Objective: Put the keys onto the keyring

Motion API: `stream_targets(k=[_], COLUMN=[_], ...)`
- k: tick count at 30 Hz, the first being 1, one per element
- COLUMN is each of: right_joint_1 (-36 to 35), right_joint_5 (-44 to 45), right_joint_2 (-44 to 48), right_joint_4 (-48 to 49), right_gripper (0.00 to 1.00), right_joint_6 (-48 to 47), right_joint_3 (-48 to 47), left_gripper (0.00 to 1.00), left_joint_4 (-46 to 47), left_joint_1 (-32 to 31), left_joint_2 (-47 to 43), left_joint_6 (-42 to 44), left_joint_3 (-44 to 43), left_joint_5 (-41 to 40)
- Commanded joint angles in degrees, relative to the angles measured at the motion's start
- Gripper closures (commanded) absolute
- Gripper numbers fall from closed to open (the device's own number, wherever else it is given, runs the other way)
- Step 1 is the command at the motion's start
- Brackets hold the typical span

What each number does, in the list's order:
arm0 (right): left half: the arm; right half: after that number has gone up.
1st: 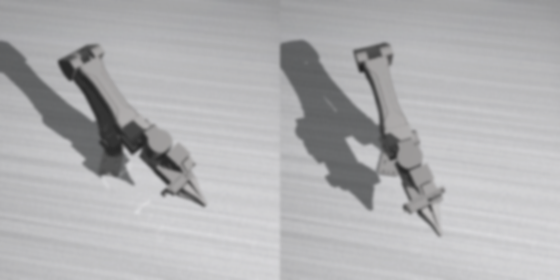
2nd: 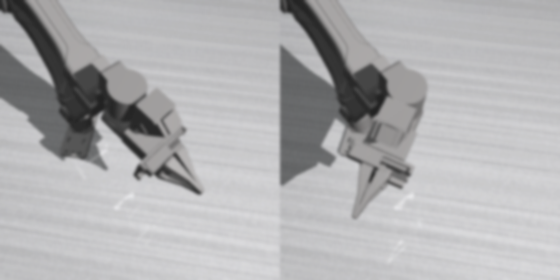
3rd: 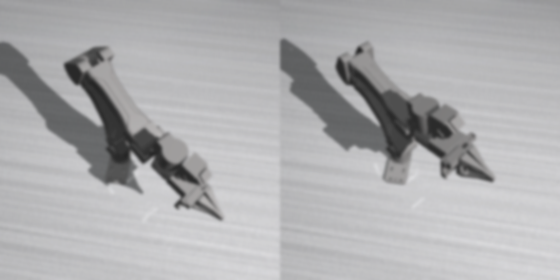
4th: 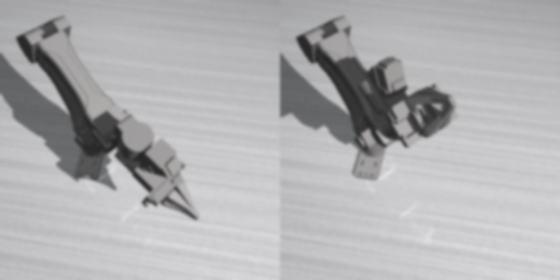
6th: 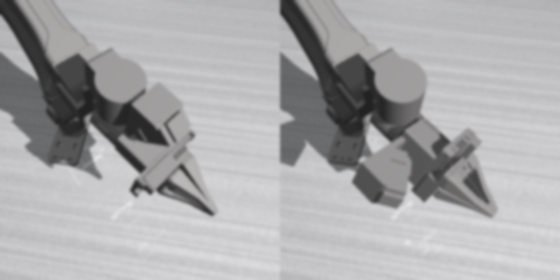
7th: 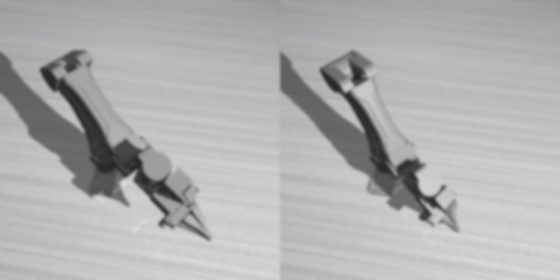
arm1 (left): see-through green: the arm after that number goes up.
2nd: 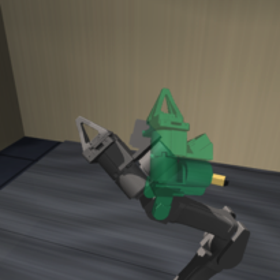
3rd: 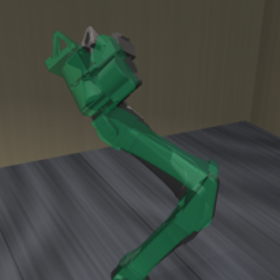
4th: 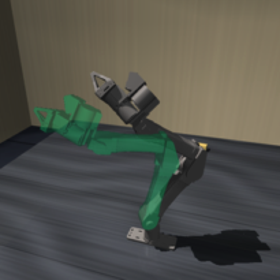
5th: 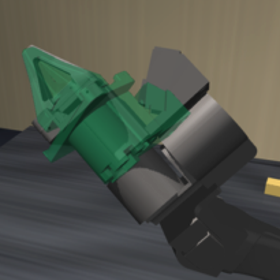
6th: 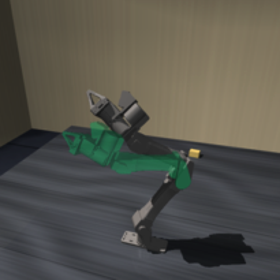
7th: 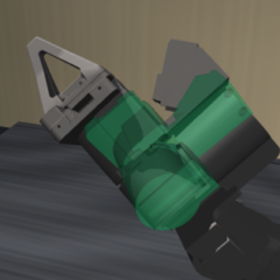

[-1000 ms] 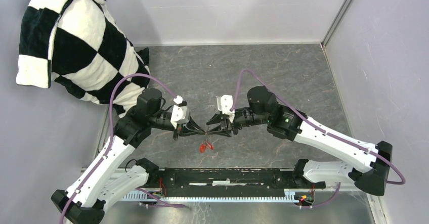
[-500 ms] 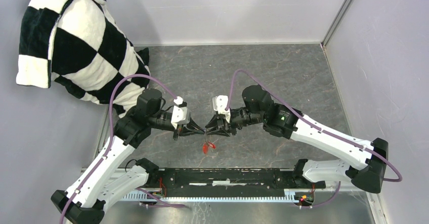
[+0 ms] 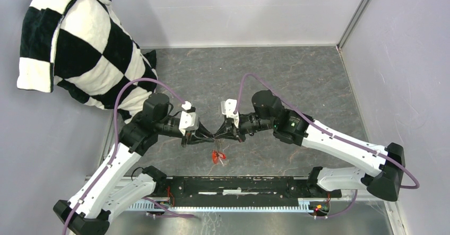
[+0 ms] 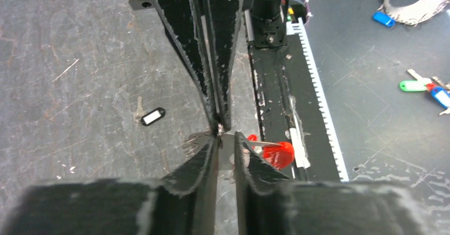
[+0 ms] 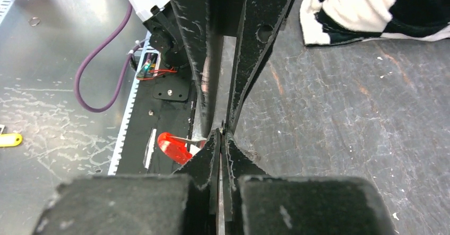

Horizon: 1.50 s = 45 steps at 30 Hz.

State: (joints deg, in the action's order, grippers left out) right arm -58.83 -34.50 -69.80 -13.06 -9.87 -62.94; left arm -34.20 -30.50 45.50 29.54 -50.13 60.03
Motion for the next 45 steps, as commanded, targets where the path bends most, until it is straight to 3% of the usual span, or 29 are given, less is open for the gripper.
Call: stream_targets(k=[1, 3, 5, 10, 16, 21, 34, 45], right_joint_1=[-0.3, -0.3, -0.2, -0.1, -0.2, -0.3, -0.5, -1.5], right_joint_5=[2.5, 4.4, 5.7, 6.3, 6.3, 6.9, 6.4, 7.6], right_joint_2=[4.3, 7.5, 10.4, 14.3, 14.9, 13.9, 10.2, 9.1], right_joint_4=[14.6, 21.1, 29.3, 45.9, 57.7, 63.4, 68.9, 73.3], right_gripper=[0.99, 0.99, 0.99, 1.0, 0.99, 1.0, 0.99, 0.99], right_joint_6=[4.1, 5.9, 9.1, 17.1, 22.6, 25.3, 27.3, 28.9], right_joint_3=[5.6, 10.0, 14.9, 23.5, 28.5, 30.4, 30.9, 32.4], left_gripper=[0.68, 0.6, 0.58, 0.6, 0.64, 0.59, 0.51, 0.75], left_joint_4=[1.2, 1.1, 1.2, 7.6, 13.1, 17.3, 28.7, 26.4], left_joint_1=[-0.1, -0.1, -0.1, -0.1, -0.1, -0.1, -0.2, -0.2], left_joint_2=[-0.6, -1.1, -2.2, -6.4, -5.2, -2.7, -3.0, -3.7], left_joint_6=[-0.6, -1.6, -2.5, -9.3, -16.3, -21.2, -31.7, -27.9], left_joint_3=[-3.3, -3.7, -3.6, 0.3, 2.2, 2.2, 3.5, 4.8], left_joint_5=[1.5, 0.0, -2.0, -5.2, -1.4, 4.9, 7.0, 6.2])
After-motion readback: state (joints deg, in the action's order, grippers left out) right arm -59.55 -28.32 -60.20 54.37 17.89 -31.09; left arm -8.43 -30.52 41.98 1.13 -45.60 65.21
